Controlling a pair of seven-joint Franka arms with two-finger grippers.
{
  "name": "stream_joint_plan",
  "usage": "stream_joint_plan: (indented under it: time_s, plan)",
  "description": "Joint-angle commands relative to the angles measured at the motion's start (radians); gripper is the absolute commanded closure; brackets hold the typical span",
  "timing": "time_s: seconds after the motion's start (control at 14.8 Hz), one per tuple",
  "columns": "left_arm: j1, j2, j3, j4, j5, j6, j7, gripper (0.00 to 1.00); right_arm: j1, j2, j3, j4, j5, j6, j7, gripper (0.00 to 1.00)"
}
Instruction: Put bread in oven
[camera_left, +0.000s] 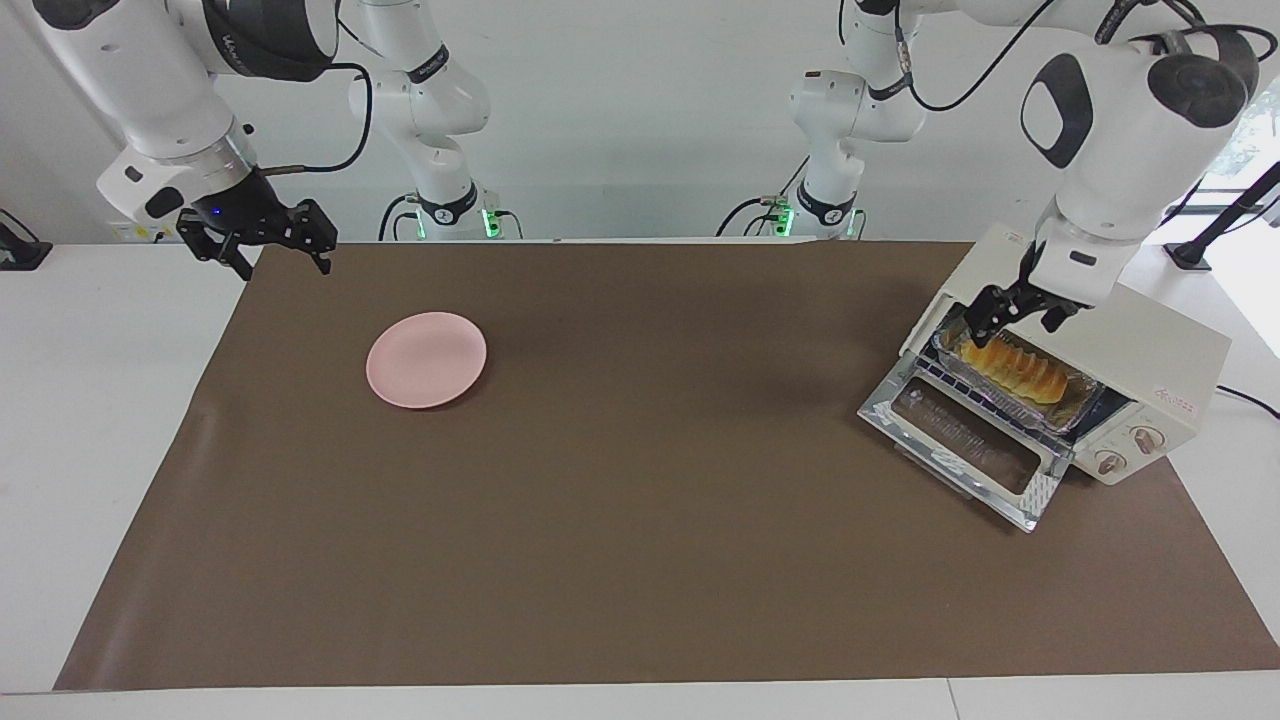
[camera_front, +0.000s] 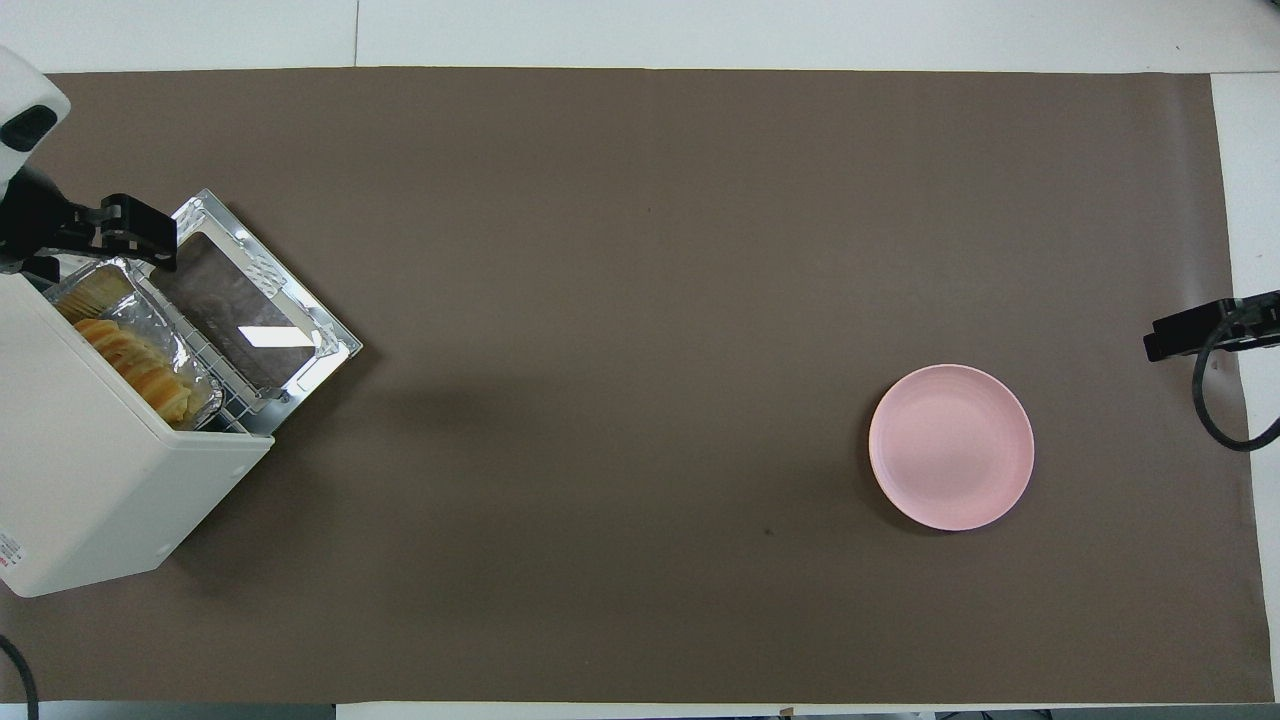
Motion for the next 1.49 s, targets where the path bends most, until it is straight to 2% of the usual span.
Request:
stream_joint_plan:
  time_s: [0.0, 0.14, 0.2, 0.27, 0.34, 0.88, 1.22, 1.35, 1.42]
  plan:
    - [-0.01, -0.098, -0.005, -0.023, -0.018, -0.1, 0.095, 0.0, -0.012, -0.013, 0.007, -0.015, 0.0, -0.004, -0.018, 0.0]
    - [0.031, -0.135, -0.064, -0.02, -0.018, -0.157, 0.098, 0.0, -0.01, -0.013, 0.007, -0.015, 0.0, -0.004, -0.018, 0.0]
    - [0.166, -0.141, -0.194, -0.026, -0.02, -0.158, 0.095, 0.0, -0.012, -0.013, 0.007, -0.015, 0.0, -0.004, -0.018, 0.0]
    - [0.254, -0.139, -0.276, -0.035, -0.046, -0.134, 0.091, 0.0, -0.012, -0.013, 0.007, -0.015, 0.0, -0.004, -0.018, 0.0]
    - [0.281, -0.139, -0.293, -0.035, -0.07, -0.126, 0.089, 0.0, -0.01, -0.013, 0.007, -0.015, 0.0, -0.004, -0.018, 0.0]
    - [0.299, -0.144, -0.29, -0.057, -0.07, -0.111, 0.072, 0.0, -0.01, -0.013, 0.007, -0.015, 0.0, -0.004, -0.018, 0.0]
    - [0.286, -0.123, -0.292, 0.009, -0.052, -0.129, 0.074, 0.0, -0.01, -0.013, 0.007, -0.015, 0.0, -0.004, -0.018, 0.0]
    - [0.238, -0.129, -0.298, -0.041, -0.034, -0.079, 0.074, 0.0, -0.01, -0.013, 0.007, -0.015, 0.0, -0.004, -0.018, 0.0]
    - [0.217, -0.147, -0.3, -0.107, -0.032, -0.053, 0.074, 0.0, -0.012, -0.013, 0.007, -0.015, 0.0, -0.004, -0.018, 0.0]
